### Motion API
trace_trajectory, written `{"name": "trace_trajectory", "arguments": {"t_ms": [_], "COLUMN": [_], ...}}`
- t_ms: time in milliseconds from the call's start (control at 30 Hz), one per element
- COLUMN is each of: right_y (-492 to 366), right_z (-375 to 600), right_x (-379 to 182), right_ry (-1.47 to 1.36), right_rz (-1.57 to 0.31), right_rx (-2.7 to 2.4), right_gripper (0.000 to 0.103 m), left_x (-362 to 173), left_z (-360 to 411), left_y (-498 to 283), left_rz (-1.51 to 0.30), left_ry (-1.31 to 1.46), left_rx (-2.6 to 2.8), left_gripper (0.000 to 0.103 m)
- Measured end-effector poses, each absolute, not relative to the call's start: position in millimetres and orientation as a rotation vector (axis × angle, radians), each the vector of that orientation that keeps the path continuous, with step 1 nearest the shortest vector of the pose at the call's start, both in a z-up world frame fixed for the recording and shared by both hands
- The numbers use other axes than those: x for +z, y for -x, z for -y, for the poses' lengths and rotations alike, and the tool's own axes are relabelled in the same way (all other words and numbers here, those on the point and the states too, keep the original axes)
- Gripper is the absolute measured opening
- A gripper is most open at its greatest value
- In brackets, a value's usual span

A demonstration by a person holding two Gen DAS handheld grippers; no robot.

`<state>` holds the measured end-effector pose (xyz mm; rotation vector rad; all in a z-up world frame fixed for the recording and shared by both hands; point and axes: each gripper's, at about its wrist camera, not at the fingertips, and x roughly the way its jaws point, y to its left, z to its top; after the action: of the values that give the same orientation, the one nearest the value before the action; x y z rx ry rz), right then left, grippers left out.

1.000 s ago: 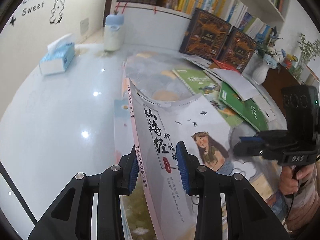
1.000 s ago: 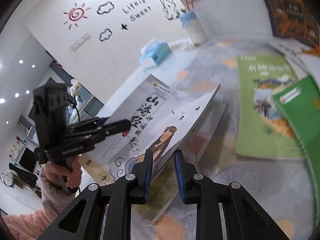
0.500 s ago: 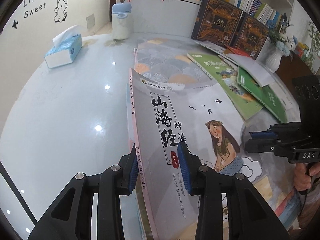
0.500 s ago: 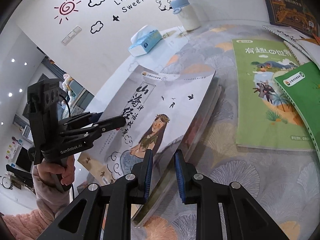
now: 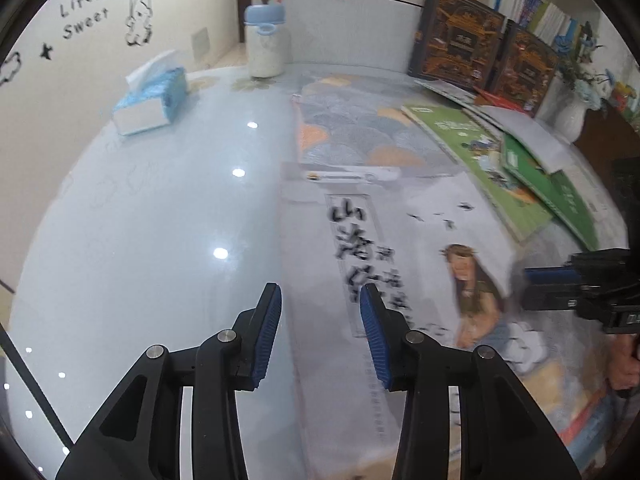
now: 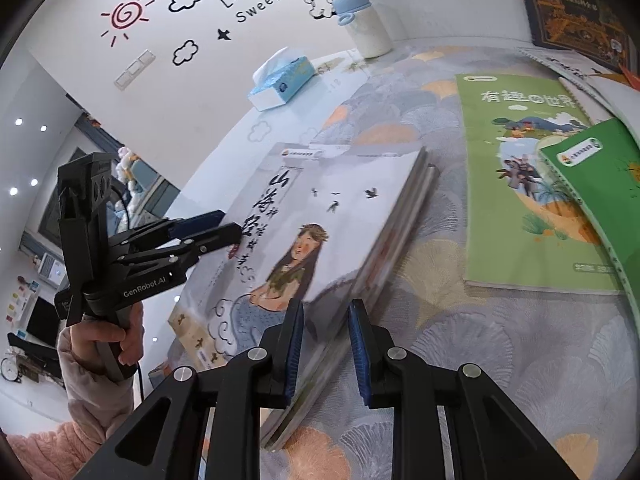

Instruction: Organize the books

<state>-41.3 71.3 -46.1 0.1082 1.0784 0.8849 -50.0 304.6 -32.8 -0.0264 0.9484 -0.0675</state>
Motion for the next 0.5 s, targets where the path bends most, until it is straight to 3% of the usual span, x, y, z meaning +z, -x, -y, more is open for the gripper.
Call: {"name": "trace_trajectory", "arguments": {"t_ms": [500], "right_y": [43.9], "right_z": [-63.4], "right_x": [-50.3], "right_ry": [-0.116], "right_rz": [-1.115], "right_rx": [0.847], "right_gripper": [0.022], "left_x": [-35.8], "left_z": [-307.3], "left_y": [46.0], "left_rz": [-0.959], "left_ry": [0.068], "left_rx": [-0.063], "left_gripper": [0.041]}}
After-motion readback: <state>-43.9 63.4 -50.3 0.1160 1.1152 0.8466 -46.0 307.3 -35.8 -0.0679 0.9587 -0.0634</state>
